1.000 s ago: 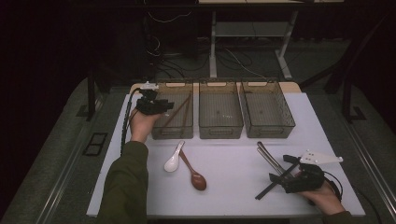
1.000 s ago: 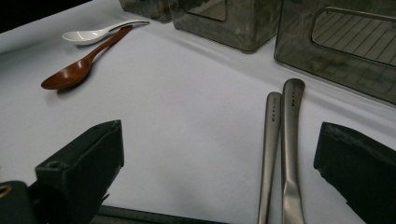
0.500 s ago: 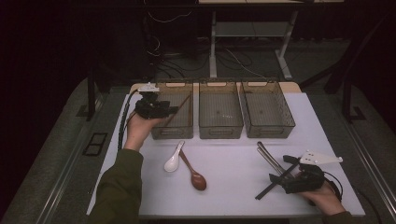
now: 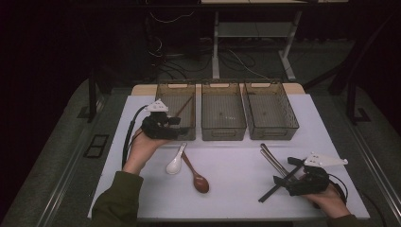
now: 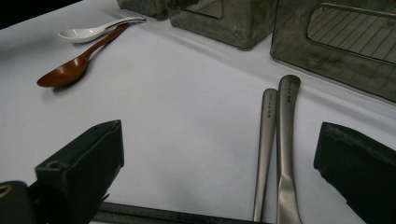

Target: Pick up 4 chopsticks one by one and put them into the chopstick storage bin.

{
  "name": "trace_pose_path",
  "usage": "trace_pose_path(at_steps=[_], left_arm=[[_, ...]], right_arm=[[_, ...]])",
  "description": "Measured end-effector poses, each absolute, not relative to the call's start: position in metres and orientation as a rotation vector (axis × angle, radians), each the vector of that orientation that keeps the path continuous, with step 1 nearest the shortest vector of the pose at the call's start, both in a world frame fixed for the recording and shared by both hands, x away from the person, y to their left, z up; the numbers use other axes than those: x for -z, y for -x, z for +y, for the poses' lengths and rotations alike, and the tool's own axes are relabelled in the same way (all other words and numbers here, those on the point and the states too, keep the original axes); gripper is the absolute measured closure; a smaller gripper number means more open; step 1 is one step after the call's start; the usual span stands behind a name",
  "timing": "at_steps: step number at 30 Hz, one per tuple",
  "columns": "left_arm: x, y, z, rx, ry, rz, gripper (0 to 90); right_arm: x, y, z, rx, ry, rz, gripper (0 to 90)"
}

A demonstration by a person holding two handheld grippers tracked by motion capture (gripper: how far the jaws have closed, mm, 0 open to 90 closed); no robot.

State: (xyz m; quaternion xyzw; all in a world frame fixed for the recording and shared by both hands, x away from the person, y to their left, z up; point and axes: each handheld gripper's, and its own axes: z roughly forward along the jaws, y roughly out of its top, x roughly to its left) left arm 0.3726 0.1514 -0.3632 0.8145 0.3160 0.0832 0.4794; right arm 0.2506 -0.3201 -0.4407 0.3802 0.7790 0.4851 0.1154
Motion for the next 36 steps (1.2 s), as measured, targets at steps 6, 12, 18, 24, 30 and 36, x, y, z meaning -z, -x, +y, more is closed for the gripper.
trace_pose_path(at_steps=[6, 12, 18, 24, 30, 36], left_arm=[[0.379, -0.345, 0.154, -0.219, -1.978, 0.753, 33.1], [0.388, -0.321, 0.16, -0.25, -1.979, 0.743, 26.3], [0.401, -0.304, 0.162, -0.259, -1.996, 0.747, 16.2], [0.413, -0.29, 0.162, -0.259, -1.996, 0.727, 12.9], [0.421, -0.28, 0.163, -0.249, -2.011, 0.712, 3.3], [0.429, -0.276, 0.16, -0.223, -2.032, 0.707, 0.0]], right_arm=[[0.439, -0.249, -0.323, -1.43, -1.121, 2.262, 1.2], [0.438, -0.248, -0.322, -1.416, -1.119, 2.275, 5.4], [0.433, -0.247, -0.322, -1.374, -1.101, 2.33, 14.0], [0.431, -0.244, -0.323, -1.361, -1.11, 2.366, 23.0], [0.431, -0.243, -0.325, -1.346, -1.119, 2.411, 34.3], [0.43, -0.237, -0.322, -1.314, -1.084, 2.46, 55.8]])
